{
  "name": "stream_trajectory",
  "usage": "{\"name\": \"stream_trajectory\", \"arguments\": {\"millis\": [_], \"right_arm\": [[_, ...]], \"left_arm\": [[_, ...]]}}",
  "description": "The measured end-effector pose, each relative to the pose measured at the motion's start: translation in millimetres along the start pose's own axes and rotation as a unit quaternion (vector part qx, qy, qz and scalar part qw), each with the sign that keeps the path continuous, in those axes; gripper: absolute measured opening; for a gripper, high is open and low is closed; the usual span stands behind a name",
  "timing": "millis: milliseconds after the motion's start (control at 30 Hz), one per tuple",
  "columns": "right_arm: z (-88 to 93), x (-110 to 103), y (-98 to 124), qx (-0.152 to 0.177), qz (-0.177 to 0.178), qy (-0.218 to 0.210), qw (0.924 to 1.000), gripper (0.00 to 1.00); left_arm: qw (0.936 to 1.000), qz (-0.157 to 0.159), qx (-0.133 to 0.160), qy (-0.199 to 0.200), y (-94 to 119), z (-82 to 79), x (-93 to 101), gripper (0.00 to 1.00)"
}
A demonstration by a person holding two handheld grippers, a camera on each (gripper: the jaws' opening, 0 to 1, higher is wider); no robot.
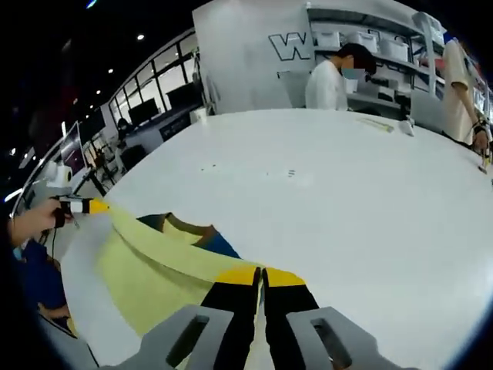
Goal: Fold the garment on the visible template until the final outline fits inside the template.
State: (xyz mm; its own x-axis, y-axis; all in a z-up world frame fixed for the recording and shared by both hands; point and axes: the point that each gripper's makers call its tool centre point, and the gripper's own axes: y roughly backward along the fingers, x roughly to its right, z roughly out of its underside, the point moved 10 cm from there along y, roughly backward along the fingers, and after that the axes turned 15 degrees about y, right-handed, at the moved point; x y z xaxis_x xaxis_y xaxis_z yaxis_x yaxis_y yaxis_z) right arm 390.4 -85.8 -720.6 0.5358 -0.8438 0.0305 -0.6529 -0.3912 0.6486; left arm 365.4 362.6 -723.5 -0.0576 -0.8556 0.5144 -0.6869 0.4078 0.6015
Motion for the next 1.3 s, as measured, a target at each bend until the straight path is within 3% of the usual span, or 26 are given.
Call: {"name": "stream_trajectory", "arguments": {"millis": [33,67,167,267,333,533,667,800,833,900,1033,1100,1167,1300], "right_arm": [[3.2,-2.8,-0.6,-0.001,0.006,-0.044,0.9990,0.00],[5.2,-1.3,-3.6,0.003,0.007,-0.055,0.9984,0.00],[6.0,0.2,-9.2,-0.003,0.010,-0.053,0.9985,0.00],[5.6,2.0,-10.8,-0.005,0.011,-0.048,0.9988,0.00],[6.7,3.7,-9.4,-0.003,0.016,-0.067,0.9976,0.00],[9.6,-1.0,-8.7,-0.013,0.013,-0.064,0.9978,0.00],[11.6,-10.8,-10.2,-0.017,-0.003,-0.051,0.9985,0.00],[14.8,-6.6,-17.6,-0.025,-0.009,-0.035,0.9990,0.02],[15.4,-6.8,-18.7,-0.027,-0.011,-0.031,0.9991,0.02],[13.8,-11.1,-20.1,-0.029,-0.017,-0.014,0.9993,0.05],[16.0,-19.1,-27.5,-0.048,-0.042,0.046,0.9969,0.15],[20.3,-19.5,-32.6,-0.064,-0.033,0.060,0.9956,0.19],[21.3,-17.7,-34.8,-0.065,-0.029,0.056,0.9959,0.19],[18.7,-6.5,-38.4,-0.051,0.004,0.024,0.9984,0.14]], "left_arm": [[0.9999,0.007,0.006,0.006,-4.3,-1.0,-0.4,0.01],[0.9999,0.004,0.004,0.011,-8.0,-3.2,-2.5,0.01],[1.0000,-0.003,0.002,0.002,-7.6,-1.2,0.7,0.01],[0.9996,-0.004,0.027,-0.009,-6.4,-5.8,-2.0,0.00],[0.9996,-0.007,0.026,0.000,-7.5,-9.5,-5.4,0.00],[0.9995,-0.017,0.026,0.001,-6.1,-8.6,-5.4,0.00],[0.9993,-0.025,0.008,-0.027,-6.9,0.2,-6.8,0.00],[0.9969,-0.032,-0.009,-0.072,-8.4,6.5,-7.3,0.00],[0.9955,-0.045,-0.029,-0.078,-9.9,10.0,-11.1,0.00],[0.9943,-0.049,-0.032,-0.089,-13.3,10.1,-22.4,0.01],[0.9875,-0.087,-0.062,-0.116,-14.7,15.5,-25.8,0.15],[0.9854,-0.082,-0.073,-0.130,-18.7,20.4,-23.7,0.20],[0.9852,-0.079,-0.078,-0.131,-24.5,25.4,-30.5,0.20],[0.9867,-0.079,-0.066,-0.126,-28.7,23.0,-25.2,0.18]]}}
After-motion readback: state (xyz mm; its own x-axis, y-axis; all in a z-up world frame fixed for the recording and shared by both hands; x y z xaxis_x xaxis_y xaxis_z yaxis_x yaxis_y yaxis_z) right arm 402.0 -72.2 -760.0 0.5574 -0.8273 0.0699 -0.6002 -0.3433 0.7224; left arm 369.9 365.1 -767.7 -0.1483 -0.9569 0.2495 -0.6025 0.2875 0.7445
